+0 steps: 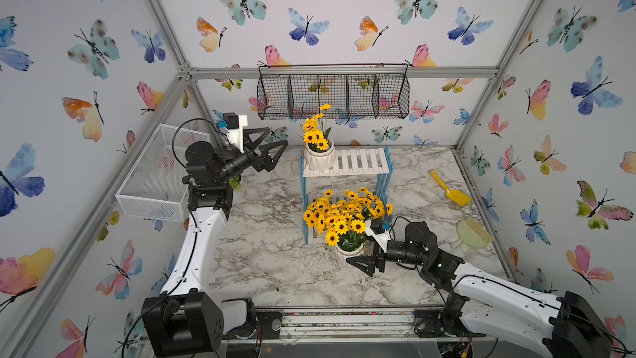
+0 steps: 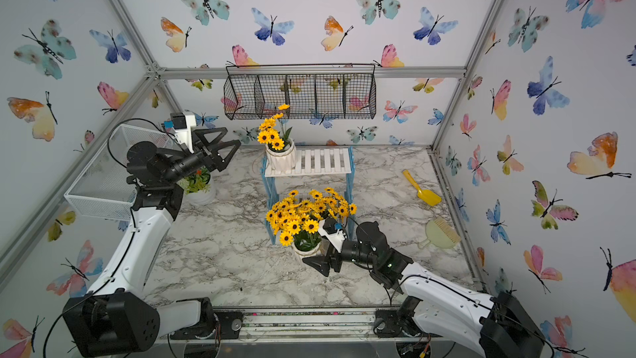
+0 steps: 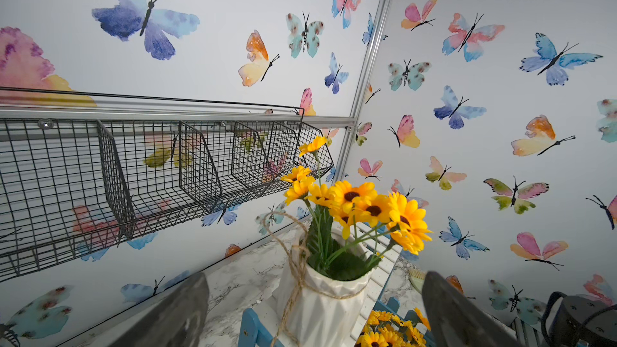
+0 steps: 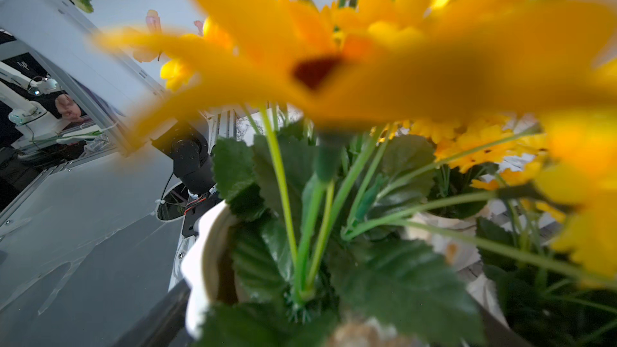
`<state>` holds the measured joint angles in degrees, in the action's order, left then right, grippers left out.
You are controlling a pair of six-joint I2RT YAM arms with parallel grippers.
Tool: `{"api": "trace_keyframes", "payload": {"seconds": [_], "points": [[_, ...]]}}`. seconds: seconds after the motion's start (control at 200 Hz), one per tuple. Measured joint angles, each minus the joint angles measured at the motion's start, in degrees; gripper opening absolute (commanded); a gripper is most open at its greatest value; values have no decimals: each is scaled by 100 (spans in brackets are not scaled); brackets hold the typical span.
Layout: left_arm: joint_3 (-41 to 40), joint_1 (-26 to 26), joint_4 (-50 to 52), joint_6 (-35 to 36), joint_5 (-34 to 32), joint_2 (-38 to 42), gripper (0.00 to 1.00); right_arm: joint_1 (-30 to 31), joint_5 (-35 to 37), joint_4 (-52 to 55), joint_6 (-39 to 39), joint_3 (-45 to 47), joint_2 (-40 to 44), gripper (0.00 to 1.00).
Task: Take the sunflower pots off the shelves
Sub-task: Place the sunflower pot at the center of the board.
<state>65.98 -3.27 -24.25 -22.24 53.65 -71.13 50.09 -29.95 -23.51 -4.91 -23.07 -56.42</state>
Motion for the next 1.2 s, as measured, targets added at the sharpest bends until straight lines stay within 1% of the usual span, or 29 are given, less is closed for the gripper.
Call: {"api": "trace_keyframes", "payload": {"seconds": [0.25, 0.4, 0.641, 0.946, 1.091, 1.201], "points": [[-50, 0, -39, -83, 2, 81, 99, 616, 457, -710, 0, 527, -251, 4], [-203, 0, -31, -103, 2, 269, 99, 804, 581, -1051, 0, 649, -546, 4], [-214, 0, 48, -81, 0, 487, 99, 841, 632, -1604, -4, 651, -1080, 4], [-260, 0, 55, -81, 2, 520, 99, 848, 623, -2297, -83, 654, -1869, 4], [-310, 0, 42, -96, 2, 520, 99, 857, 616, -2597, -153, 623, -2341, 4], [-363, 0, -59, -140, 2, 529, 99, 890, 575, -2680, -157, 409, -2804, 4]]}}
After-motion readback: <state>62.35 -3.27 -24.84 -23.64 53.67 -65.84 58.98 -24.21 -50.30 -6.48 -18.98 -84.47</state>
